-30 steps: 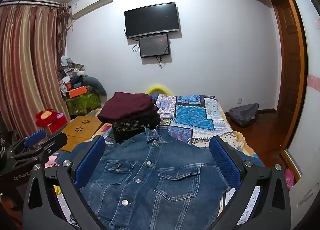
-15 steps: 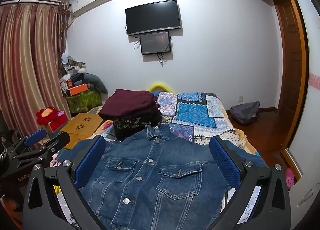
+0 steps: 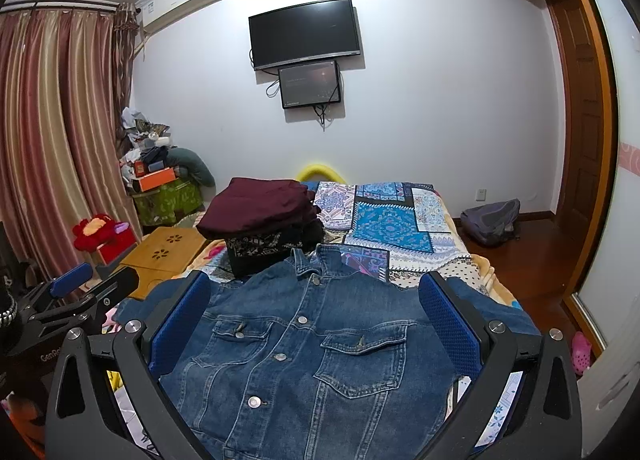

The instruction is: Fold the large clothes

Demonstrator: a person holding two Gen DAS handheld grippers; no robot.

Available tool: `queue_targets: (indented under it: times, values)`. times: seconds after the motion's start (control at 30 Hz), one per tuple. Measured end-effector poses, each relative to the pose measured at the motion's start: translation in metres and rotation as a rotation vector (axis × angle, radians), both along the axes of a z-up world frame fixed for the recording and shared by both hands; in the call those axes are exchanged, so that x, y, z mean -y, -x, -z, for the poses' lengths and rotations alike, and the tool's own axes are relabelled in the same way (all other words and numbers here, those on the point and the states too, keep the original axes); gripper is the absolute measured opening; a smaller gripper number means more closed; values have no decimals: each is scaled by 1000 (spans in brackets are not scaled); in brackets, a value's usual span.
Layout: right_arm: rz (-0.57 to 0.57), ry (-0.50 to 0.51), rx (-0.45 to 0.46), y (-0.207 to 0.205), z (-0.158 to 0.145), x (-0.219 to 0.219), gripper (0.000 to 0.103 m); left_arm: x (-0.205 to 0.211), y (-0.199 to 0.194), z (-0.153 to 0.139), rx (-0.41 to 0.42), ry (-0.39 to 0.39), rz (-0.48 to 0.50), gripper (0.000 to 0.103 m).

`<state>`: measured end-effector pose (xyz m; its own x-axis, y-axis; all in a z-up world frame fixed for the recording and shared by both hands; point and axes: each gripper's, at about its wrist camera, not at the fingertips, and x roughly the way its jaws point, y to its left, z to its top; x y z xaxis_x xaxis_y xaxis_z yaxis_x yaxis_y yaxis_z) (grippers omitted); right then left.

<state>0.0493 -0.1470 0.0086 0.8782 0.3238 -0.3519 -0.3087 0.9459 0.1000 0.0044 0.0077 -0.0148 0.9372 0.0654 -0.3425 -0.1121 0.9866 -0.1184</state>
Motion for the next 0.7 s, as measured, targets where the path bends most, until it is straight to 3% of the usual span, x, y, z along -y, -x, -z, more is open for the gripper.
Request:
queue_targets:
  times: [0.7]
  values:
    - [2, -5, -8, -3, 1, 1, 103, 1, 0, 0, -2, -1, 6, 99]
